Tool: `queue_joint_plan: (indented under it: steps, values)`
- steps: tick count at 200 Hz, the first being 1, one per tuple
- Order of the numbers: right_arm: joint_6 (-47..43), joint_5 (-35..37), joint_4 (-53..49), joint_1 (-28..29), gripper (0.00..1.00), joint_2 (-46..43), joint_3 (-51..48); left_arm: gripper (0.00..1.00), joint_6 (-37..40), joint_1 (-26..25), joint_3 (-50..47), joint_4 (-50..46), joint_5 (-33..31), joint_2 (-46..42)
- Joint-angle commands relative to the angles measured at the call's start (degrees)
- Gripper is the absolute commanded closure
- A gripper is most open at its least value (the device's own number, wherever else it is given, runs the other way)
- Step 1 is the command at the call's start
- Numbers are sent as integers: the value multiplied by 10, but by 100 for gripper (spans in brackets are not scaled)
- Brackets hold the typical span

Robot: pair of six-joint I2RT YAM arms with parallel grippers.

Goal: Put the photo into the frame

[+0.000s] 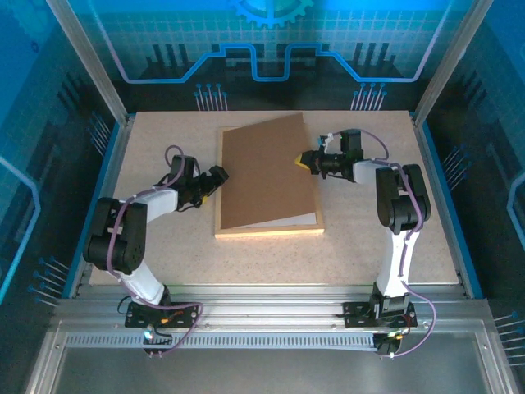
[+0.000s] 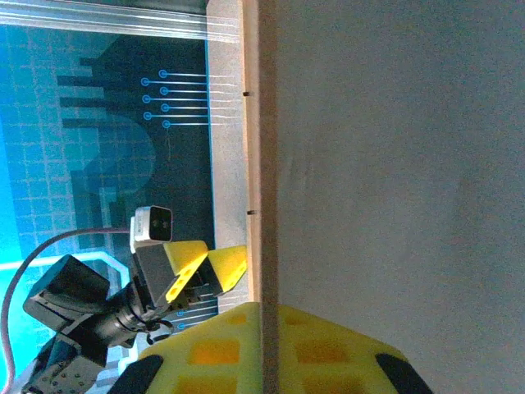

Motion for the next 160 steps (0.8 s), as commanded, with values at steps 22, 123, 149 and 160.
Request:
queue_joint_plan:
  steps: [22, 123, 149, 160]
  values:
    - [71, -3, 117, 12, 91, 18, -39, 1, -22, -15, 1, 22, 16, 11]
    - [60, 32, 103, 26, 87, 22, -45, 1, -41, -40, -5, 40, 19, 24]
    - [53, 37, 91, 33, 87, 25, -41, 1, -45, -46, -2, 44, 20, 25]
    - [48, 40, 84, 35, 87, 25, -39, 1, -45, -48, 0, 44, 20, 26]
